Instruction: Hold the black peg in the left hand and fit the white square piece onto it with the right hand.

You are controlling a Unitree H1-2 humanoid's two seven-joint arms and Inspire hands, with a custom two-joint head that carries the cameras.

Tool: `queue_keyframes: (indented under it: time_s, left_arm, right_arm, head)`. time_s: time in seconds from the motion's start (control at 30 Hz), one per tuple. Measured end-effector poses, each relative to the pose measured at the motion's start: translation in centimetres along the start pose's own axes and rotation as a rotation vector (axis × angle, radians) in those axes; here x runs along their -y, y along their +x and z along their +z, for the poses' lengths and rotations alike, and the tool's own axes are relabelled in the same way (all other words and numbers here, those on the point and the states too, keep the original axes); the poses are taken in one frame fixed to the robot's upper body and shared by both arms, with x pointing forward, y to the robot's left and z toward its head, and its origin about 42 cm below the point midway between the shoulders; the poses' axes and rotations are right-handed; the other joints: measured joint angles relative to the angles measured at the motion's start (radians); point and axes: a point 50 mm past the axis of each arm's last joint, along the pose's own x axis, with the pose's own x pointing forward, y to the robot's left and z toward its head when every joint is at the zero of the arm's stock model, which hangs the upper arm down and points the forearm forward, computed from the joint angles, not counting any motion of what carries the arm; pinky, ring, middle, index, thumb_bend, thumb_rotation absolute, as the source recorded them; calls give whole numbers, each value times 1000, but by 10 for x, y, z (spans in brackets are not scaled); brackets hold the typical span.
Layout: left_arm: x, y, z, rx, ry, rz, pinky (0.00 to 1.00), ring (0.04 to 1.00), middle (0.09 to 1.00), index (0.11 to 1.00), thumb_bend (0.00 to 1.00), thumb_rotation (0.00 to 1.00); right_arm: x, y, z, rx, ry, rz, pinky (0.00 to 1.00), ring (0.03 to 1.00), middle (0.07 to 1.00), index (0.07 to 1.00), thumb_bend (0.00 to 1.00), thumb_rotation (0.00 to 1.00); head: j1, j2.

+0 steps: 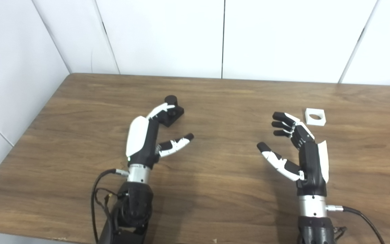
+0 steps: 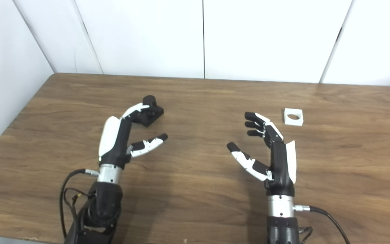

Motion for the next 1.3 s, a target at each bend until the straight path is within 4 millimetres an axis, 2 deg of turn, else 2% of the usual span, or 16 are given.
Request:
queue_keyframes:
  time_s: [0.23, 0.6, 0.87, 1.2, 1.3]
  left_arm:
    - [-4, 18, -12, -50, 88, 56, 766, 943, 914, 734, 716, 325]
    - [-13, 30, -18, -82, 224, 118, 793, 915, 911, 699, 743, 365]
    - [-8, 36, -23, -137, 282, 110, 987, 996, 988, 734, 813, 451]
    - [1, 55, -22, -156, 307, 90, 1000, 1000, 1000, 732, 905, 547]
    - [7, 59, -26, -170, 321, 48, 1000, 1000, 1000, 731, 932, 572]
  right_arm:
    - [0, 0, 0, -3, 4, 3, 632, 716, 751, 733, 625, 196]
    - [1, 0, 0, -3, 7, -1, 617, 704, 751, 732, 618, 192]
    - [1, 0, 0, -3, 7, -1, 609, 703, 752, 734, 605, 192]
    - [1, 0, 0, -10, 3, -2, 615, 701, 750, 733, 625, 180]
    - [1, 0, -1, -19, 0, -2, 602, 696, 751, 732, 621, 214]
  head:
    - [-3, -2]
    - [-9, -5]
    - [-17, 2]
    - [-26, 5]
    - [-32, 8]
